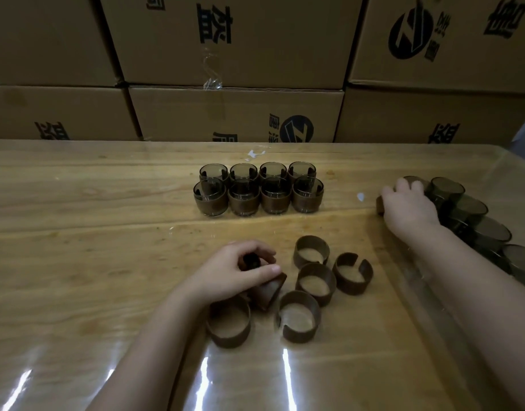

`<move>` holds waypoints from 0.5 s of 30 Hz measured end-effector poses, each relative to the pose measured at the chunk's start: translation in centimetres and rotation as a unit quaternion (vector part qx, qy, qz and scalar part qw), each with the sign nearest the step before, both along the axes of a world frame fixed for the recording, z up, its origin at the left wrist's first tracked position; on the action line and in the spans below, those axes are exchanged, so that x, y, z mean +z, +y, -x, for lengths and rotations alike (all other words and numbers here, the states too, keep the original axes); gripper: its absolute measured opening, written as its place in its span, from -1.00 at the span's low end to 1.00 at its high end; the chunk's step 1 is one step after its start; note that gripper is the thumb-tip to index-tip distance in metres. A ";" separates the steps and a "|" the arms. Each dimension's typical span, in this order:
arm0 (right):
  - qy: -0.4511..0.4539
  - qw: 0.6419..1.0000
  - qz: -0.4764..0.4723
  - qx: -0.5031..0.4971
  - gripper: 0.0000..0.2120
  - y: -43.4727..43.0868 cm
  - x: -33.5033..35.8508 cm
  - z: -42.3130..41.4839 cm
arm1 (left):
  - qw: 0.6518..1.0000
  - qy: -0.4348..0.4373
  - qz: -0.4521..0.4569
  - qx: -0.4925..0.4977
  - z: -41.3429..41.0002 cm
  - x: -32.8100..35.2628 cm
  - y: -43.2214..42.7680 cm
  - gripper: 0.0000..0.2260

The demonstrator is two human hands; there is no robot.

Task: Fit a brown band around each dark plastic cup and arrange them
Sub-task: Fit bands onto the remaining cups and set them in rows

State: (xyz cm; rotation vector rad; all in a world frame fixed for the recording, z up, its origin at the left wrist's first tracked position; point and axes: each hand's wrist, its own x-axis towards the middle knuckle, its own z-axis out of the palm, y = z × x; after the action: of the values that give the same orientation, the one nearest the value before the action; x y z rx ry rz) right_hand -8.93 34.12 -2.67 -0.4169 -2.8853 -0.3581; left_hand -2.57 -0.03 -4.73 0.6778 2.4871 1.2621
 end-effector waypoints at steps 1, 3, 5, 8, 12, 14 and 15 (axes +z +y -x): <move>0.010 1.000 0.019 0.019 -0.65 -0.3 -0.2 -0.6 | 1.000 0.005 0.008 -0.002 0.0 0.2 0.0 -0.72; 0.027 0.996 0.056 0.060 -0.63 -0.9 -0.8 -2.3 | 0.998 0.035 0.046 -0.007 -0.1 0.6 0.4 -0.66; 0.007 0.991 0.093 0.100 -0.64 -1.4 -1.4 -4.2 | 0.988 0.106 0.111 -0.015 -0.3 0.7 1.1 -0.59; -0.021 0.971 0.187 0.145 -0.73 -2.2 -1.7 -6.8 | 0.968 0.164 0.187 -0.027 -0.9 1.0 2.3 -0.54; 0.054 0.928 0.334 0.159 -0.77 -3.5 -2.1 -9.8 | 0.959 0.186 0.212 -0.039 -1.5 1.0 3.4 -0.38; 0.140 0.923 0.340 0.116 -0.75 -3.2 -2.1 -11.2 | 0.949 0.224 0.220 -0.014 -1.7 0.8 3.6 -0.42; 0.178 0.932 0.307 0.076 -0.74 -2.9 -1.9 -11.8 | 0.943 0.243 0.228 -0.002 -1.7 0.8 3.6 -0.46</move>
State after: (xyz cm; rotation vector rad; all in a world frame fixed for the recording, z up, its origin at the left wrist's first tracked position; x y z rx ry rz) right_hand 2.84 31.25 -4.58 -0.3027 -2.5803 0.6040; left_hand -0.83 3.55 -3.94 0.9505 3.0092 0.5040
